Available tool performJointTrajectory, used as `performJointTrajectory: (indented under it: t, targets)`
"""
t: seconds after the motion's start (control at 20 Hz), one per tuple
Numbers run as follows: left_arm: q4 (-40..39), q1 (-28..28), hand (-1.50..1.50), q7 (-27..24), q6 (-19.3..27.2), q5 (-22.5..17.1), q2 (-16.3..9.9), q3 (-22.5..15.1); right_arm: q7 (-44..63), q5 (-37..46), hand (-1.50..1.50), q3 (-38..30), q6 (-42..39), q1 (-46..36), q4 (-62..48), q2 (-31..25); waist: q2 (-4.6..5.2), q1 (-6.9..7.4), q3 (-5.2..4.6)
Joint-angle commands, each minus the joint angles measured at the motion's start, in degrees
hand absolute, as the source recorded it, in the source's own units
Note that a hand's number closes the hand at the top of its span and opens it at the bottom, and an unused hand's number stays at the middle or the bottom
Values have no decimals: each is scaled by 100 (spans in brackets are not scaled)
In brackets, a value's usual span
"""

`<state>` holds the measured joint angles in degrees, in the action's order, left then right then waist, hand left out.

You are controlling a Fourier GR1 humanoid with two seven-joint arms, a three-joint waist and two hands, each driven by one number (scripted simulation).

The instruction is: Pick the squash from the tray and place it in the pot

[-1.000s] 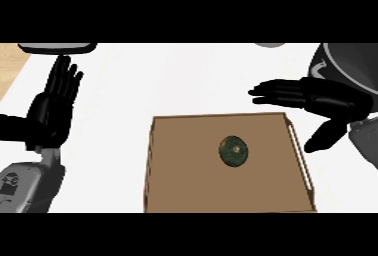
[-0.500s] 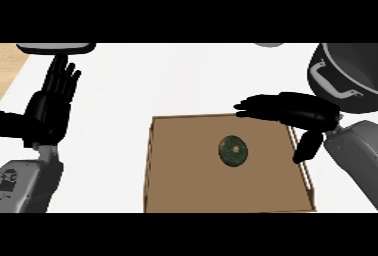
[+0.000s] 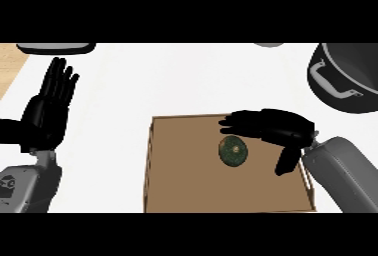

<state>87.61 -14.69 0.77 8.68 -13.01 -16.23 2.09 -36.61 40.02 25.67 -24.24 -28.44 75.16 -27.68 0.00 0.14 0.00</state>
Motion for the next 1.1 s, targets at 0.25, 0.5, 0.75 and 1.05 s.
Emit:
performJointTrajectory:
  t: [0.25,0.5,0.75,1.05]
  targets:
    - [106,-186,0,281,39,224,172,49,169,955,-150,-153,443,332,-91,473,1,-3,0]
    - [50,-137,0,203,-28,312,292,42,250,1382,-150,-206,736,-35,-1021,1153,8,27,1]
    - [-80,-324,0,234,-198,332,203,271,63,1550,-150,-440,510,-40,-987,1302,3,6,0]
    - [122,-272,0,367,-7,512,469,124,-323,1996,-150,-384,1056,-15,-1758,1582,6,11,1]
